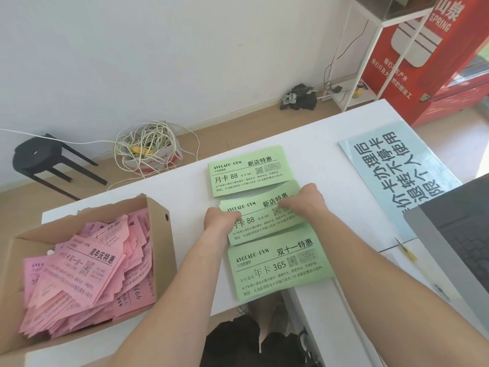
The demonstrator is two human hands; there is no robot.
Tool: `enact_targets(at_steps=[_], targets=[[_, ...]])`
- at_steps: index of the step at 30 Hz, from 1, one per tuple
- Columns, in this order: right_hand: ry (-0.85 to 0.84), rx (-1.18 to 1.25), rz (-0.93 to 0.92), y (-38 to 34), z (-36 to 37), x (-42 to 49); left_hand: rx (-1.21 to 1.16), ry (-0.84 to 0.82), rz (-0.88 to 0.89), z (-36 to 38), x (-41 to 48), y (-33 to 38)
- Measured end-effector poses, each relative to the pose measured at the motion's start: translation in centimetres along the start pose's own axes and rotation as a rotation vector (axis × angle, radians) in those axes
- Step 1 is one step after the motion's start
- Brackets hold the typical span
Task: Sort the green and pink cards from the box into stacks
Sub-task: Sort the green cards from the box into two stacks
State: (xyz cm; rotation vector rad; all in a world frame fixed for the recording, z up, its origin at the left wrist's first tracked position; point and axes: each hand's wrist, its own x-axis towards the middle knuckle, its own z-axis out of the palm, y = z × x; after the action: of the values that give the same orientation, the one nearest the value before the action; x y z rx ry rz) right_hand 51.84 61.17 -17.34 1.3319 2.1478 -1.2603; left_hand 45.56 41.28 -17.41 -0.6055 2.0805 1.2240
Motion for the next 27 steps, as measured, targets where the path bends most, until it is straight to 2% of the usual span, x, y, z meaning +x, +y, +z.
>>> enact_targets(at_steps=[6, 9, 15, 20, 25, 27], targets=[[-0.062, 0.100, -0.104, 1.4, -0.6, -0.8, 0.128, 0.023, 0.050, 0.0, 1.2, -1.0], [-0.004, 0.038, -0.175, 1.9, -0.5, -1.0, 0.148, 0.047, 0.087, 0.1, 0.4, -1.0], [-0.019, -0.032, -0.161, 1.3, -0.3, -1.0, 0.291, 0.094, 0.114, 0.6, 0.6, -0.8], [-0.027, -0.035, -0.134, 0.3, 0.2, -1.1, 0.259, 0.086, 0.072, 0.6, 0.6, 0.0], [-0.025, 0.061, -0.247, 0.4, 0.7, -1.5, 0.247, 0.089, 0.064, -0.3, 1.3, -1.0], [-0.029, 0.108, -0.235, 0.5, 0.8, -1.8, 0.235, 0.096, 0.073, -0.6, 1.4, -1.7]])
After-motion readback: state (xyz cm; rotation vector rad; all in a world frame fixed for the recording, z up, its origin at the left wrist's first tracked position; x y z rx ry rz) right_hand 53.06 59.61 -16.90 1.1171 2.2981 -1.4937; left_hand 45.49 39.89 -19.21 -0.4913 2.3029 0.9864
